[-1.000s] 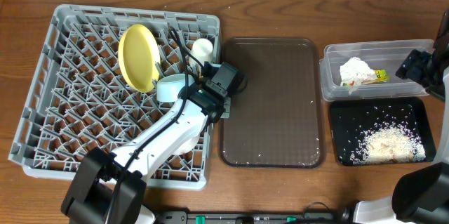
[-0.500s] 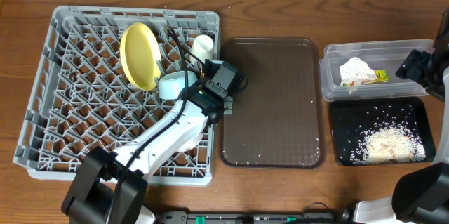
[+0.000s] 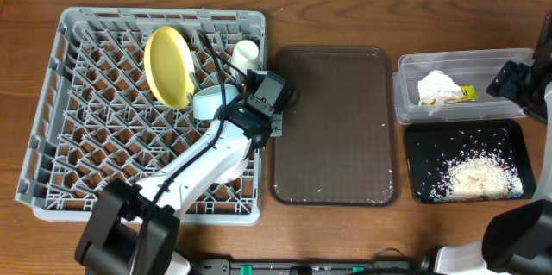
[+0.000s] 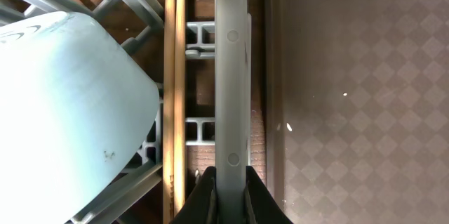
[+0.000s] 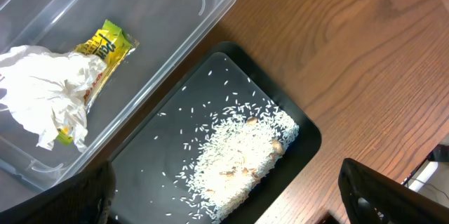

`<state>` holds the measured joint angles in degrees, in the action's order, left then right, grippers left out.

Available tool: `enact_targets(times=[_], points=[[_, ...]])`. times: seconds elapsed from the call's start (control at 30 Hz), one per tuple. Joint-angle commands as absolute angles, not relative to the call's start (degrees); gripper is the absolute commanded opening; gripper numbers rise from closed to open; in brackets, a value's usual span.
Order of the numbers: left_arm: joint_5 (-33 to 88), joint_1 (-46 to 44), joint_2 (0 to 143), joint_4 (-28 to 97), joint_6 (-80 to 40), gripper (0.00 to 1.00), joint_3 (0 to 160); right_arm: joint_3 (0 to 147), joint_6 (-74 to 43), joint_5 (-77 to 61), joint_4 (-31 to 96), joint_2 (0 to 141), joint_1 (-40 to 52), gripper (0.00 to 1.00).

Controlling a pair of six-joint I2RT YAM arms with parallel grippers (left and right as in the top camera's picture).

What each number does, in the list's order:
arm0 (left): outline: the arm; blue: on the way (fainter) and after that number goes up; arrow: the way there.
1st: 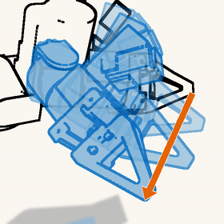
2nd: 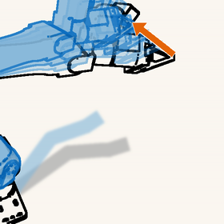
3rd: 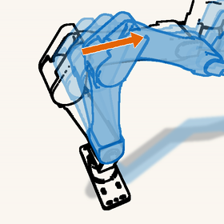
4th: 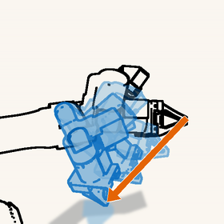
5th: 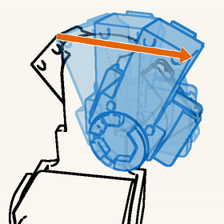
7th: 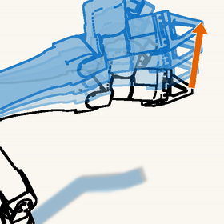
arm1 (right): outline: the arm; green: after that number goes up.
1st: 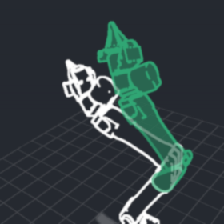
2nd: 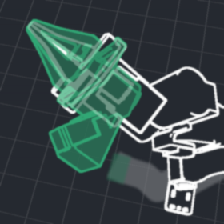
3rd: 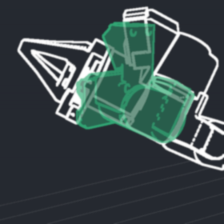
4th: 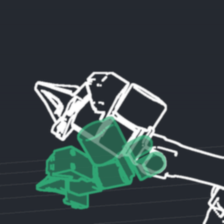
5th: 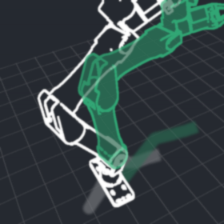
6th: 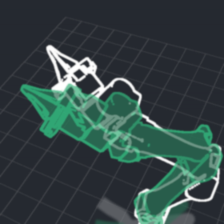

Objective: Sort waste into correct bins and load items into the dishwasher rack
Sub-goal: 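Raise the left gripper and withdraw it from the yellow plate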

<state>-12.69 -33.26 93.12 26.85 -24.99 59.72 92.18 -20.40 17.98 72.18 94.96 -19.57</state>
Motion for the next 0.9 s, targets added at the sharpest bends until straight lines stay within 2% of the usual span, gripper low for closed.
enact_targets(times=[0.0,0.47,0.6,0.63,0.7,0.8,0.87], points=[[-13.8,-32.2,92.9,26.2,-24.7,0.08,60.5,92.4,-21.2,18.6,72.2,94.0,-20.2,0.99],[-10.0,-32.2,92.9,25.5,-32.1,0.09,60.5,92.4,-21.2,18.6,72.2,94.0,-20.2,0.99],[-9.6,-32.1,92.8,25.2,-32.0,0.13,60.5,92.4,-21.2,18.6,72.2,94.0,-20.2,0.99],[-9.6,-32.2,92.9,25.3,-32.0,0.15,60.5,92.4,-21.2,18.6,72.2,94.0,-20.2,0.99],[-9.6,-32.2,92.8,25.4,-31.8,0.33,60.5,92.4,-21.2,18.6,72.2,94.0,-20.2,0.99],[-9.7,-32.1,92.3,25.4,-29.7,0.43,60.6,92.4,-21.2,18.6,72.2,94.0,-20.2,0.99],[-9.7,-32.1,91.1,25.5,-26.9,0.55,61.3,92.4,-21.2,18.6,72.2,94.0,-20.2,0.99]])
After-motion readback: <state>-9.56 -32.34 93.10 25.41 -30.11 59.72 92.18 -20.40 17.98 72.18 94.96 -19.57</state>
